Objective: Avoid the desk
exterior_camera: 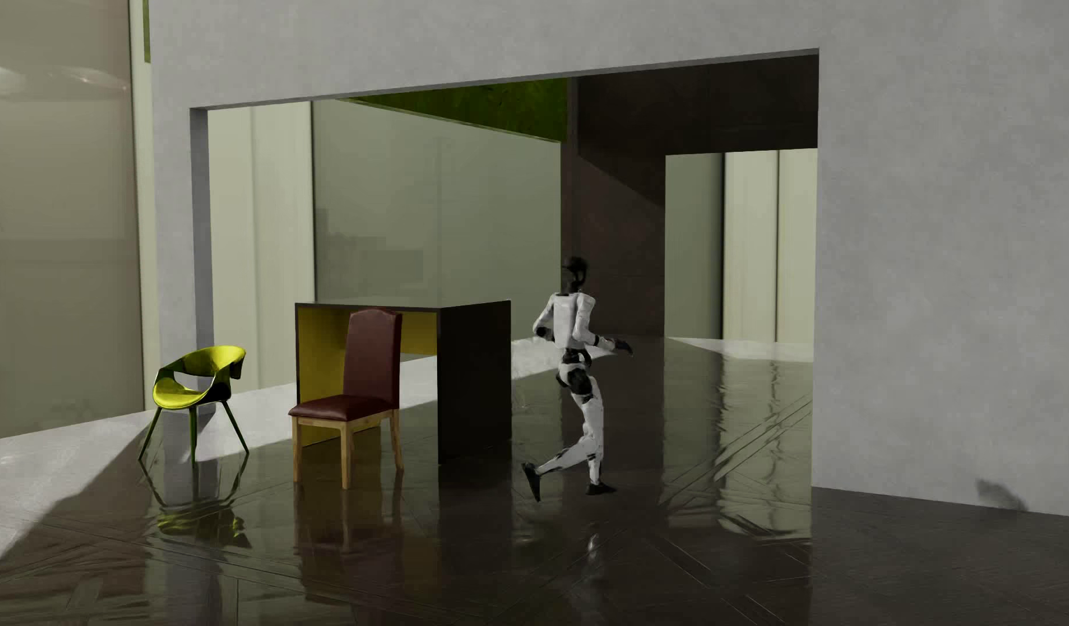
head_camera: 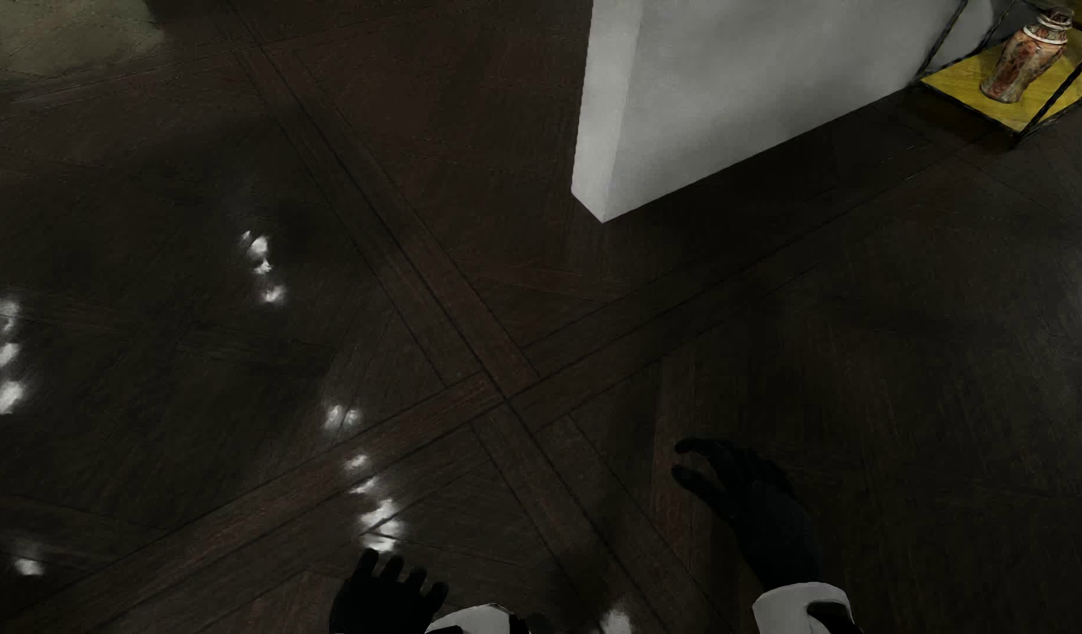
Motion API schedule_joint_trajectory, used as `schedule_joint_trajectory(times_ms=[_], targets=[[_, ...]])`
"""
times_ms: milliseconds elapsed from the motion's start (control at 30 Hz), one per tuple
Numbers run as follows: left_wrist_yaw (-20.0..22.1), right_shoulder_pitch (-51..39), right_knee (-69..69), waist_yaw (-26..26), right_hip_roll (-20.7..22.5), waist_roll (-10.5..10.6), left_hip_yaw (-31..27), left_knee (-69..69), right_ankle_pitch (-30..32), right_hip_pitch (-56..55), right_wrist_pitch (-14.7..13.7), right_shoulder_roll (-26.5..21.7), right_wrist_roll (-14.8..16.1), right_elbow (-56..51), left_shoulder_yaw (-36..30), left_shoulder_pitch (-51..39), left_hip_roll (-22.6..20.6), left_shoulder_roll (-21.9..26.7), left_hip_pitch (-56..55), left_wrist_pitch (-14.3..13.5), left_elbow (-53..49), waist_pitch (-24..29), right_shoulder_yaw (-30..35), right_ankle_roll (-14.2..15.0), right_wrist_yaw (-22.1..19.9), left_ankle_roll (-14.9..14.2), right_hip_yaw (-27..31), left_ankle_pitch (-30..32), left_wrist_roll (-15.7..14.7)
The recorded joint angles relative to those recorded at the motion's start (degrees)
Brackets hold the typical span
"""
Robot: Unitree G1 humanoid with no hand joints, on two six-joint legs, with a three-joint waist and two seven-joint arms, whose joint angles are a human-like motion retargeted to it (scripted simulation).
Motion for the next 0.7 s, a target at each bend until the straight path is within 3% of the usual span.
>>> schedule_joint_trajectory(times_ms=[33, 67, 100, 133, 167, 200, 233, 300, 333, 367, 400, 433, 467, 500, 533, 567, 600, 633, 667, 700], targets=[[-1.01, 0.33, 7.65, -0.84, 1.24, -0.67, -2.27, -0.95, -3.44, -7.0, 4.67, 2.39, -4.61, 7.59, 1.52, -3.62, -2.84, -6.29, 3.76, 0.69, 2.1, 0.56, -1.09, -2.34, 2.05, -0.05, 4.19, -2.28, 7.68], [1.06, 1.06, 11.39, -1.73, 0.62, -1.06, -5.24, -3.39, -5.09, -13.68, 9.7, 5.12, -7.26, 17.84, 3.46, -6.21, -5.51, -13.38, 7.95, 1.46, 3.94, 0.87, -2.74, -2.46, 5.28, -0.23, 5.92, -3.34, 10.8], [4.02, 1.7, 11.46, -2.81, -1.03, -1.26, -9.03, -6.14, -6.8, -19.6, 14.69, 7.66, -6.55, 28.81, 4.3, -8.94, -7.79, -19.96, 12.19, 1.81, 6.01, 0.85, -5.68, -4.34, 10.05, -0.58, 5.9, -4.03, 10.1], [6.72, 2.92, 8.46, -4.02, -2.92, -1.31, -13.37, -8.43, -8.38, -24.84, 18.18, 9.62, -3.8, 38.83, 3.73, -11.77, -9.58, -23.94, 16.0, 1.51, 7.72, 0.64, -9.63, -4.97, 15.29, -0.99, 4.86, -4.8, 7.03], [9.26, 5.02, 2.81, -5.24, -4.85, -1.24, -18.02, -10.07, -8.83, -29.34, 19.83, 10.33, -1.75, 46.8, 0.96, -15.37, -11.0, -24.79, 19.22, 0.18, 8.89, 0.26, -13.43, -6.13, 18.46, -1.44, 3.15, -5.82, 3.77], [12.77, 8.2, -5.54, -6.27, -6.27, -1.14, -22.66, -11.07, -9.13, -32.52, 18.92, 10.15, -1.63, 52.7, -2.99, -19.1, -11.93, -23.83, 22.24, -1.78, 9.55, -0.18, -15.13, -6.11, 21.2, -1.96, 1.17, -7.23, -1.99], [16.12, 11.81, -16.99, -7.06, -6.52, -1.08, -26.68, -11.84, -8.71, -34.28, 16.8, 9.82, -3.05, 56.82, -6.87, -22.43, -12.15, -21.62, 25.17, -3.9, 10.16, -0.6, -15.53, -5.73, 23.67, -2.59, -0.62, -8.68, -10.51], [19.55, 17.37, -47.98, -8.04, -2.65, -0.99, -32.28, -14.86, -7.35, -32.85, 11.81, 10.58, -6.17, 60.69, -12.88, -27.21, -10.45, -14.79, 31.5, -7.18, 11.72, -1.32, -17.05, -0.76, 26.34, -4.38, -1.33, -10.21, -30.81], [19.84, 19.1, -58.34, -8.29, 0.01, -0.99, -33.35, -15.35, -8.66, -31.71, 10.14, 11.09, -6.8, 61.63, -14.19, -27.15, -8.99, -10.95, 34.61, -8.31, 12.05, -1.46, -18.8, 2.66, 28.02, -4.98, -1.54, -10.39, -37.58], [19.82, 19.18, -60.0, -8.58, 2.72, -1.02, -33.05, -13.15, -8.71, -31.56, 9.18, 11.09, -7.51, 62.12, -14.11, -26.16, -7.5, -7.08, 37.23, -7.74, 12.6, -1.49, -20.36, 5.05, 30.01, -5.63, -0.8, -9.69, -40.8], [19.85, 18.03, -55.27, -8.96, 5.9, -0.98, -32.14, -10.61, -4.72, -31.97, 8.6, 10.84, -8.98, 62.18, -12.86, -24.05, -5.59, -3.75, 39.35, -5.63, 14.08, -1.53, -21.2, 3.31, 31.24, -6.59, 2.54, -7.28, -40.85], [18.9, 16.23, -49.17, -9.25, 8.29, -0.82, -30.65, -6.33, 0.92, -32.27, 8.47, 10.73, -10.67, 61.5, -10.62, -21.17, -3.95, -1.33, 40.64, -1.86, 16.76, -1.52, -21.97, 1.91, 30.71, -7.7, 4.23, -2.85, -37.2], [17.09, 14.19, -41.62, -9.39, 9.47, -0.44, -28.74, 2.9, 0.9, -32.54, 8.63, 11.35, -12.06, 60.46, -8.06, -18.37, -2.08, 0.1, 39.09, 2.37, 20.52, -1.26, -22.92, 0.85, 28.02, -9.53, 3.59, 3.89, -29.84], [14.98, 11.39, -35.6, -9.57, 10.17, 0.15, -26.47, 16.4, -3.97, -31.73, 9.39, 12.49, -12.43, 59.5, -5.48, -16.66, 0.6, -0.39, 34.69, 8.19, 26.5, -0.9, -24.32, -1.61, 24.02, -17.06, 2.16, 9.62, -19.83], [12.73, 8.0, -33.06, -9.55, 10.8, 1.01, -24.59, 29.55, -8.58, -28.98, 10.3, 13.86, -12.3, 58.86, -2.3, -15.64, 4.67, -2.49, 28.41, 13.28, 34.2, -0.58, -25.59, -2.53, 19.29, -19.1, 0.13, 17.23, -9.38], [10.91, 3.48, -33.4, -9.1, 11.8, 2.03, -23.47, 39.03, -11.66, -25.24, 11.84, 14.72, -12.11, 58.66, 3.07, -14.44, 8.12, -6.1, 21.68, 17.72, 41.48, -0.35, -26.2, -2.88, 15.67, -16.38, -1.55, 15.14, -2.12], [10.98, -1.65, -35.66, -8.29, 13.26, 2.97, -21.65, 44.87, -13.48, -20.92, 12.25, 14.71, -13.4, 58.65, 11.12, -12.2, 10.63, -10.61, 15.26, 21.49, 46.23, -0.22, -25.22, -3.09, 13.9, -13.72, -2.19, 11.19, -1.24], [11.64, -7.39, -38.62, -7.08, 14.92, 3.69, -19.16, 47.0, -14.64, -16.61, 12.16, 13.83, -14.61, 58.35, 19.48, -9.92, 12.82, -14.77, 9.59, 23.25, 48.04, -0.23, -22.72, -3.2, 13.86, -13.2, -1.93, 9.77, -6.06], [11.29, -12.8, -41.82, -5.59, 16.52, 4.26, -16.54, 45.97, -15.57, -12.48, 10.17, 12.79, -15.3, 56.86, 26.01, -7.81, 14.21, -16.89, 4.43, 22.9, 48.16, -0.32, -19.61, -3.24, 14.17, -12.34, -1.2, 9.73, -14.18], [9.54, -17.2, -44.75, -4.04, 17.93, 4.72, -14.13, 42.28, -16.71, -8.55, 6.44, 11.8, -14.85, 53.62, 29.72, -5.39, 14.67, -16.62, -0.21, 20.63, 48.43, -0.46, -16.2, -3.24, 13.79, -11.56, -0.25, 8.67, -22.96]])
